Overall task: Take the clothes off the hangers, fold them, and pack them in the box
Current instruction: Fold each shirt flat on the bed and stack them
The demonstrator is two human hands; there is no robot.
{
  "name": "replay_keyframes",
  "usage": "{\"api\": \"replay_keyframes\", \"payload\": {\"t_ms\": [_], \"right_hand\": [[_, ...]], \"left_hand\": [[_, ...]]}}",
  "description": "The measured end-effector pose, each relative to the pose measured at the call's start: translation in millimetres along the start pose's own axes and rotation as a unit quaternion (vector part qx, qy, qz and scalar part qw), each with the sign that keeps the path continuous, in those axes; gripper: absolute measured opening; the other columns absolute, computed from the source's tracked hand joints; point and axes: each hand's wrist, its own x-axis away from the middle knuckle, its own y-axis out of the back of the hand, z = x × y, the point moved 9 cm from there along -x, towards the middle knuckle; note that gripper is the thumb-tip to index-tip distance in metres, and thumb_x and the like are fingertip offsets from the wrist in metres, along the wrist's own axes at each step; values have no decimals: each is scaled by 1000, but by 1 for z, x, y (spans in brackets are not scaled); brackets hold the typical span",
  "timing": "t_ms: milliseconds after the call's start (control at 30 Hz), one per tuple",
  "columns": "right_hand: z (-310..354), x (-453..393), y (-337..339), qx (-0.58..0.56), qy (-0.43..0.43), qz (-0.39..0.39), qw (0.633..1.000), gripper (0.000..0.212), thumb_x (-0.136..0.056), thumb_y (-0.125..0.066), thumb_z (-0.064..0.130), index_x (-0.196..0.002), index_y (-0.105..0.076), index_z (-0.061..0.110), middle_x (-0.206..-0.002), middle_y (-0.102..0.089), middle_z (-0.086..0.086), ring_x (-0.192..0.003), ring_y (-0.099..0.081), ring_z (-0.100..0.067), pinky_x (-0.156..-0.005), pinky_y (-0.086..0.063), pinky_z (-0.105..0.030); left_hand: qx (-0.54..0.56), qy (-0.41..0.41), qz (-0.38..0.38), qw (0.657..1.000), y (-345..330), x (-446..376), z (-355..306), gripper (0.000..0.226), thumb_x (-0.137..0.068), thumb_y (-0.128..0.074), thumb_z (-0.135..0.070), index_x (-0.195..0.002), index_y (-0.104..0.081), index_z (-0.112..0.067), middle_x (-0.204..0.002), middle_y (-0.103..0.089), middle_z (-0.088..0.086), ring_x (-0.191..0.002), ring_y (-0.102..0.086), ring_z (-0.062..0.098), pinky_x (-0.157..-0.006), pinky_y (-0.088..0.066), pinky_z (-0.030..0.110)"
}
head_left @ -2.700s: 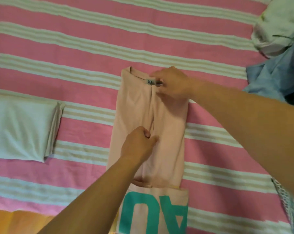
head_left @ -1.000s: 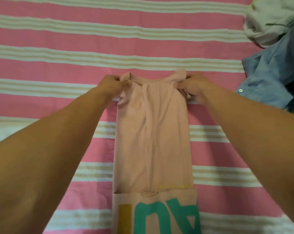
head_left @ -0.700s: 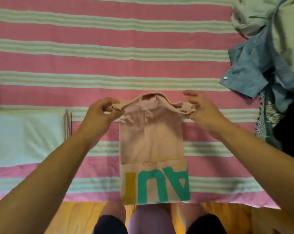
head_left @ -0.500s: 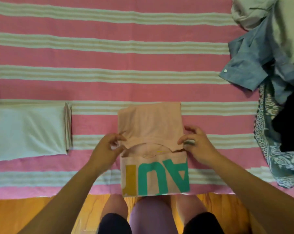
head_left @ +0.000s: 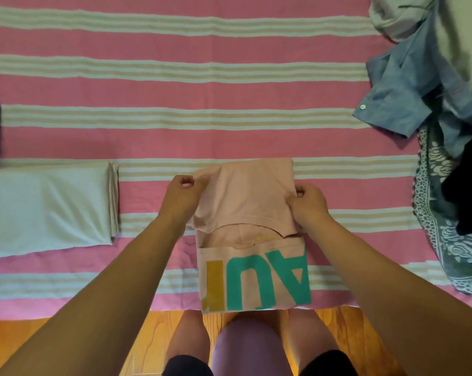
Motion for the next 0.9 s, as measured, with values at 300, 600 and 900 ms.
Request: {"api": "replay_keyframes", "payload": {"t_ms": [300,600,900], "right_hand": [[42,-23,-3,5,38,17,999,36,-94,-57,11,-128,-54,20,-111,-60,7,-101,-59,-17,-75,-43,-24],[22,8,1,141,54,1,989,30,-95,-62,26,-122,-50,19,-103,-55,6,-89,-52,-18,-69,-37,-29],[-5,30,14,200,69,-12,977,21,-90,-67,15,-108,-56,18,-99,-58,1,-88,-57,-20,-62,-41,-29]], "left_hand": [[-46,-116,78,989,-14,-14,-20,83,-99,-48,7,-158,-23,-45,-158,-39,-3,-141,-39,11,-81,-47,6],[-50,-107,42,992,-13,11,11,91,-87,-70,0,-156,-20,-32,-153,-42,2,-130,-52,22,-102,-50,37],[-279,-85,-14,957,-8,29,39,96,-82,-80,-30,-153,-16,-28,-137,-51,10,-106,-60,30,-81,-59,46]]}}
